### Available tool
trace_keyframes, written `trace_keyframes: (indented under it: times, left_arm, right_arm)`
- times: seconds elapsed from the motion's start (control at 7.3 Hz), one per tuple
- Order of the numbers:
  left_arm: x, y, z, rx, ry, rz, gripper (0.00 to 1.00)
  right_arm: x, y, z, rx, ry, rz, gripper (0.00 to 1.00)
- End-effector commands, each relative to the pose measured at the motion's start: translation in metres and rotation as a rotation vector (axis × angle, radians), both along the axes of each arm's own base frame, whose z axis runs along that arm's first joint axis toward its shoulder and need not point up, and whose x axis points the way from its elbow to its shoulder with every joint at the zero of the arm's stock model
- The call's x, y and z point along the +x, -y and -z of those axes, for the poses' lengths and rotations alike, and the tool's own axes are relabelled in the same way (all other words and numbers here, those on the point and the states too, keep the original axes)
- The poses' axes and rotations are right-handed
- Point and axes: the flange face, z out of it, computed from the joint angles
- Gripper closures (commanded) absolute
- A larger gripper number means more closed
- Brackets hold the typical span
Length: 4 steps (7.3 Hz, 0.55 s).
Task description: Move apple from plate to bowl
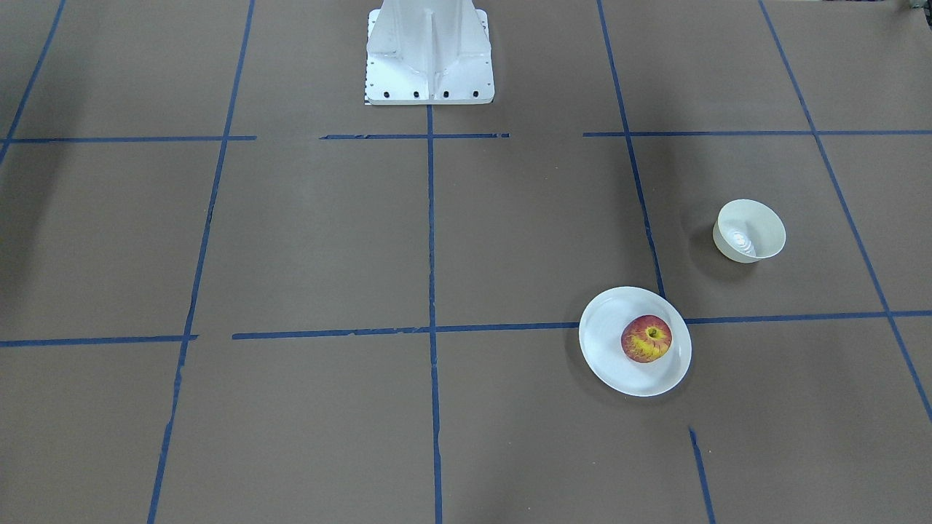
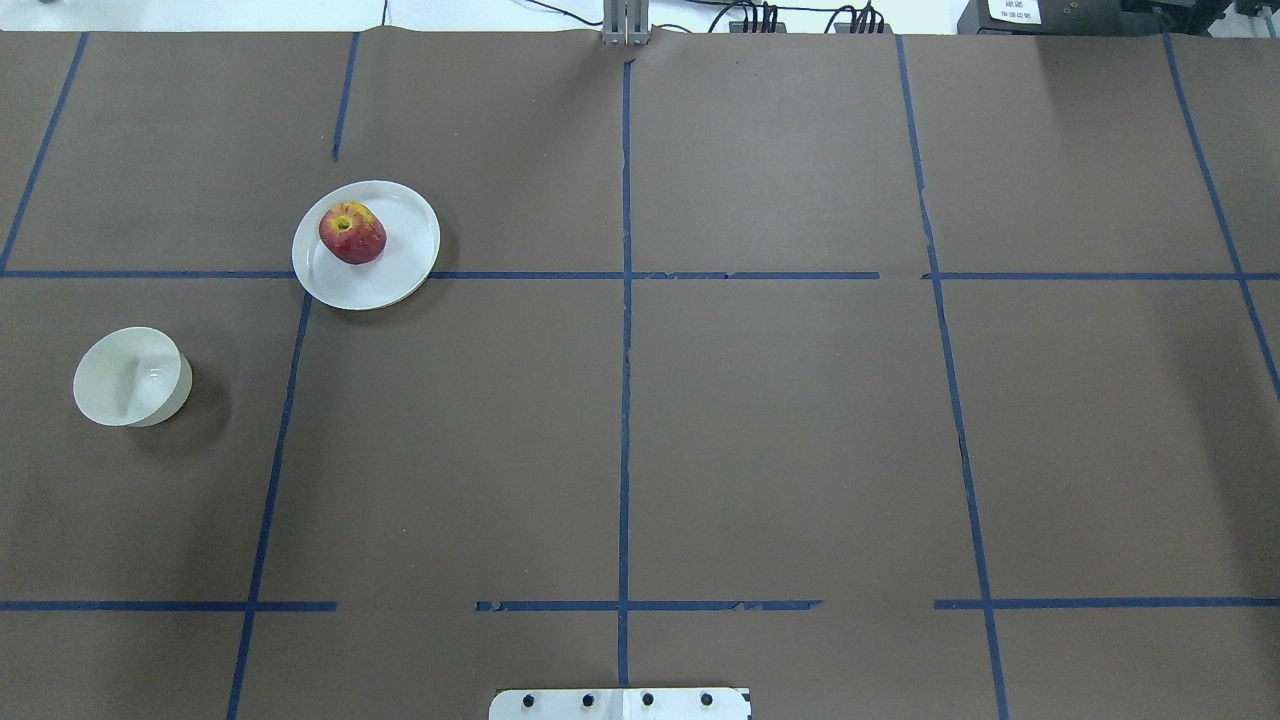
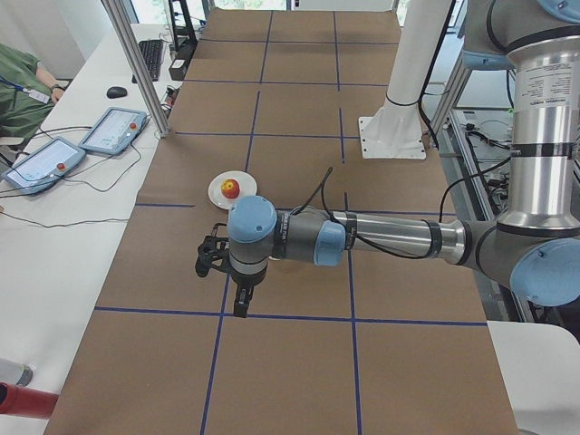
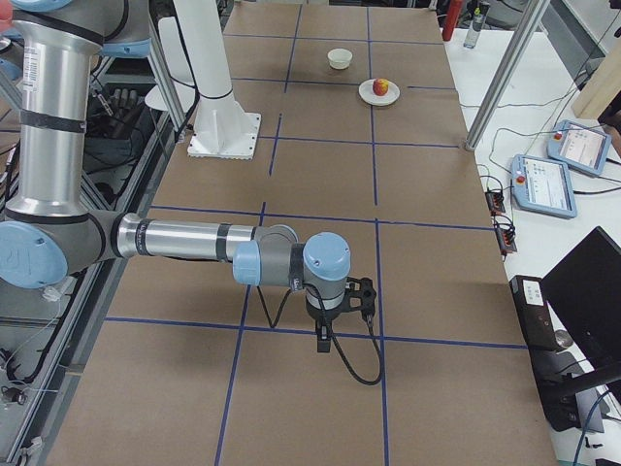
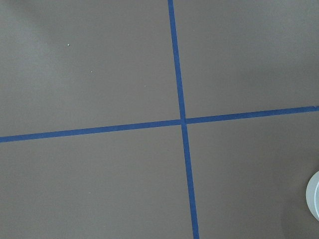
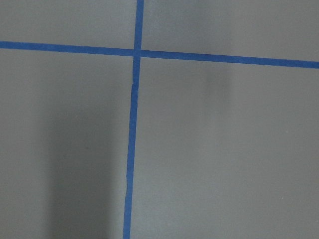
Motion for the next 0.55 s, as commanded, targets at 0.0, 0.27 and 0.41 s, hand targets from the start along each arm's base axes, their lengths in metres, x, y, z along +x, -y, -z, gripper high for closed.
trace_keyframes:
  times: [0.0,0.27,0.41]
  left_arm:
    - [0.0007,0.0008,-0.0045,-0.013,-0.002,0.006,0.0]
    - [0.0006,-0.0026,-0.0104,-0.037,0.001,0.01,0.0]
    - [0.0017,0.0048,-0.0018,-0.018,0.0,0.009,0.0]
  right_arm:
    - [0.0,-0.0007,-0.0006,-0.001,0.0,0.0,0.0]
    - [0.0,-0.0007,-0.0006,-0.001,0.0,0.0,0.0]
    - [0.0,-0.0001,-0.0001,-0.001,0.0,0.0,0.0]
